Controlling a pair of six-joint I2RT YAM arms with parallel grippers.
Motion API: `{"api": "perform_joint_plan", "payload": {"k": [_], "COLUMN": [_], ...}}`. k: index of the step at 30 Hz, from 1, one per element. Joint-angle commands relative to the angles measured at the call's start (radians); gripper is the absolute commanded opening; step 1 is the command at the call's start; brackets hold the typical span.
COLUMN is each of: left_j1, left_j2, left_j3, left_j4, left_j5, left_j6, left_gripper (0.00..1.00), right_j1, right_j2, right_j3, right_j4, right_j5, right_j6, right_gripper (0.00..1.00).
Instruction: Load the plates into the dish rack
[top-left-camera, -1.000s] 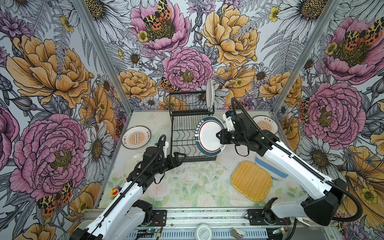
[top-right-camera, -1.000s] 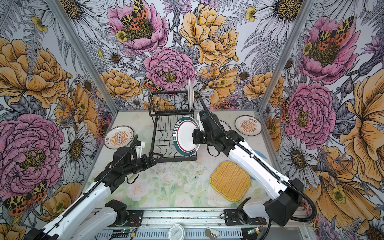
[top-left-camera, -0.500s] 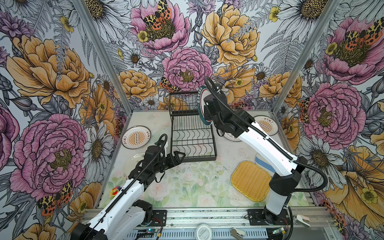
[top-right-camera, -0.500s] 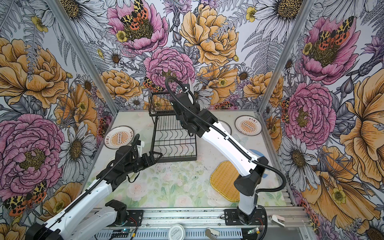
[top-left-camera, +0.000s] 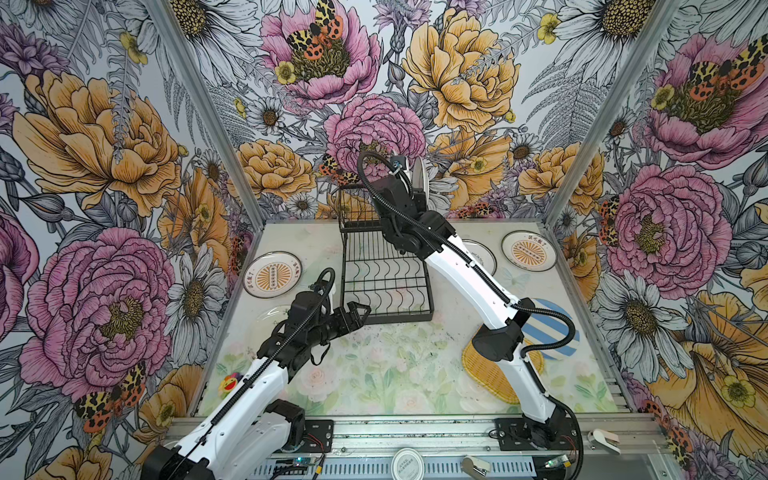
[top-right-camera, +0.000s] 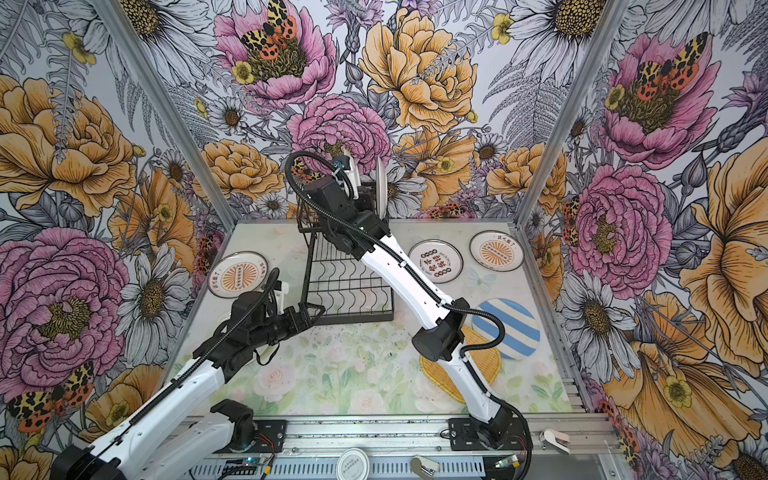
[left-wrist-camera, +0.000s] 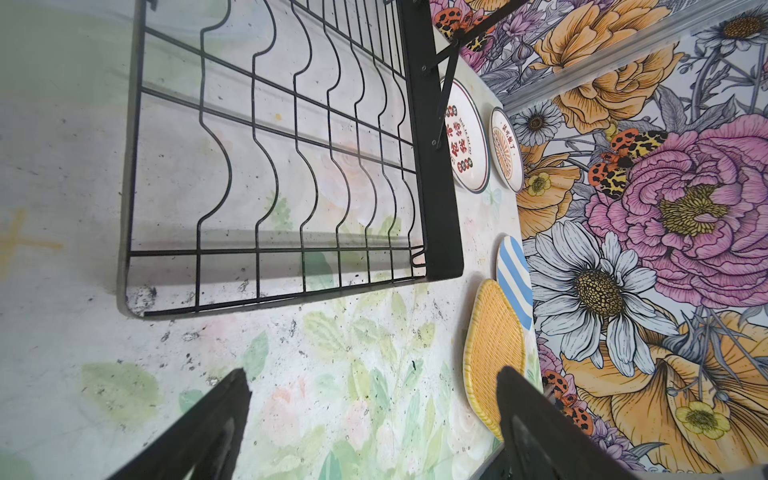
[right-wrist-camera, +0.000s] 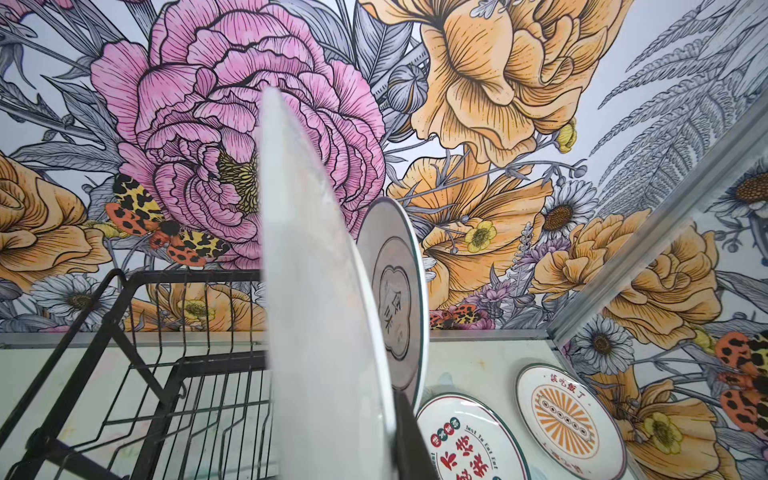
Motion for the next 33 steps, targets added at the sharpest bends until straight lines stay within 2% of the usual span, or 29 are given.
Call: {"api": "perform_joint_plan", "payload": {"k": [1, 9, 16, 33], "left_j1": [-0.006, -0.006, -0.006, -0.006], "left_j2": [0.001, 0.004, 0.009, 0.021], "left_j3": [0.01, -0.003, -0.002, -0.002], "left_j4": [0.01, 0.02, 0.02, 0.021], "left_j5": [-0.024, -0.026, -0.025, -0.029], "left_j6": [0.025, 0.02, 0.016, 0.008], "left_gripper": [0.93, 0.94, 0.94, 0.95], "right_j1": [-0.03, -0.063, -0.076, -0.11], "right_j2": [0.011, 0.068, 0.106, 0.17], "right_j3": [0.051, 0.052, 0.05, 0.048], "right_j4": [0.079, 0.136, 0.192, 0.223], "right_j5": [0.053, 0.023, 0.043, -0.002], "right_j6": [-0.045, -0.088, -0.123, -0.12], "right_gripper": [0.0, 0.0, 0.0, 0.0]}}
